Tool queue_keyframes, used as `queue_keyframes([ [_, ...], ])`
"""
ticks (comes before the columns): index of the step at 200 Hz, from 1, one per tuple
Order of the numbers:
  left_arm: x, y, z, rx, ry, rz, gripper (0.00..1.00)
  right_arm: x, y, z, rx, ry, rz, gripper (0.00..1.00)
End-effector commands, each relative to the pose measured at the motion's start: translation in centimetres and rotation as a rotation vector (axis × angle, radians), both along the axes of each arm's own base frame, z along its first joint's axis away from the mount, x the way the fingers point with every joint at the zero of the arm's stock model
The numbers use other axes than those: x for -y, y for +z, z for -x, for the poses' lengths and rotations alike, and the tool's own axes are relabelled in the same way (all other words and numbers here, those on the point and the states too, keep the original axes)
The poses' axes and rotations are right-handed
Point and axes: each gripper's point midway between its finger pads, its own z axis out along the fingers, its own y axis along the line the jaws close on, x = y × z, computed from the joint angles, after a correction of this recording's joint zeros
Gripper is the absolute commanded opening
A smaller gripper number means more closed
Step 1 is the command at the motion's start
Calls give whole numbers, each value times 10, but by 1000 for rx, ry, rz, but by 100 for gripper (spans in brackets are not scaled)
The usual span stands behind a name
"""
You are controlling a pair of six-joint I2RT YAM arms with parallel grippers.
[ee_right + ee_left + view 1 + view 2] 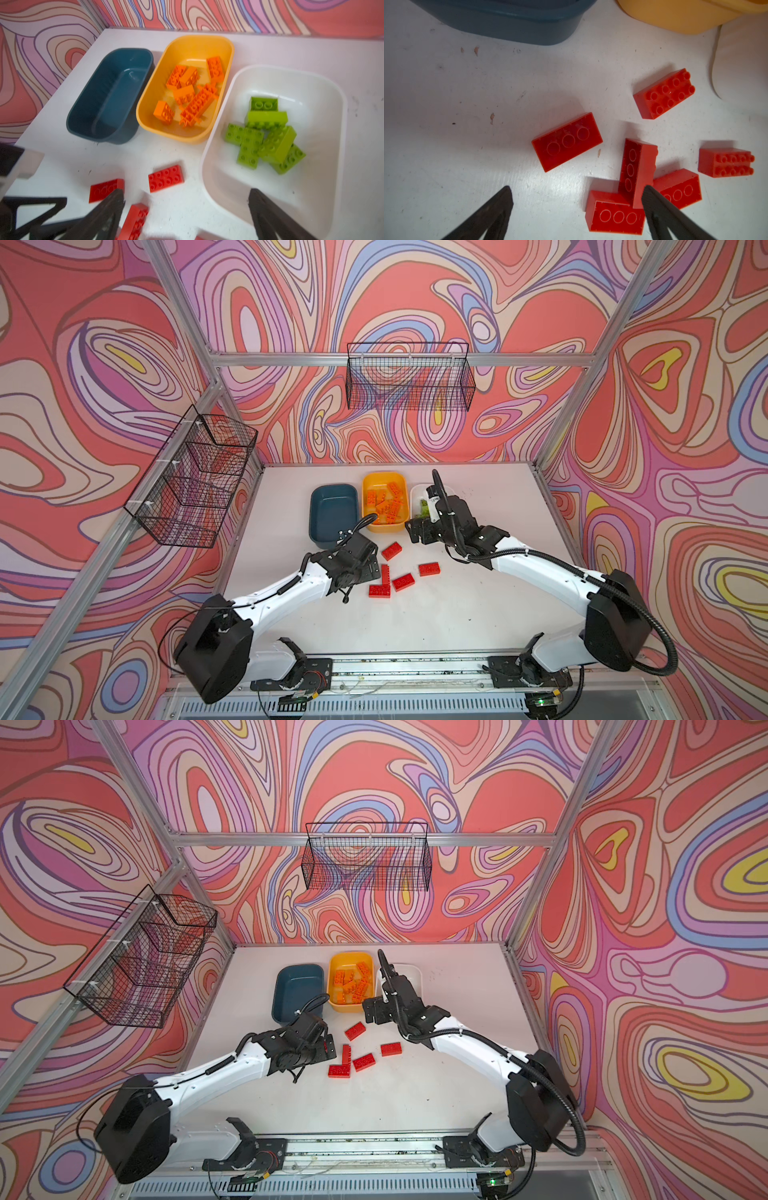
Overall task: Sort the legos into containers by color
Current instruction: 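Grasp a red 2x4 brick with the left gripper while the right arm withdraws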
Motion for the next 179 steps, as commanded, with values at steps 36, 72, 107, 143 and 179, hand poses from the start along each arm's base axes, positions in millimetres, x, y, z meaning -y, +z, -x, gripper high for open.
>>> queue_keyframes([
  [36,-11,-5,-12,-50,93,-114,100,24,3,41,5,-14,-101,98],
  [72,-16,-14,-12,-82,139,-154,99,30,7,54,16,1,-136,98],
  [107,-16,-25,-13,-114,163,-177,98,36,9,59,32,6,-129,98],
  [143,-16,-37,-14,-140,180,-182,97,38,14,64,45,16,-132,98],
  [179,-17,-48,-15,-164,193,-154,93,39,14,64,44,14,-130,98],
])
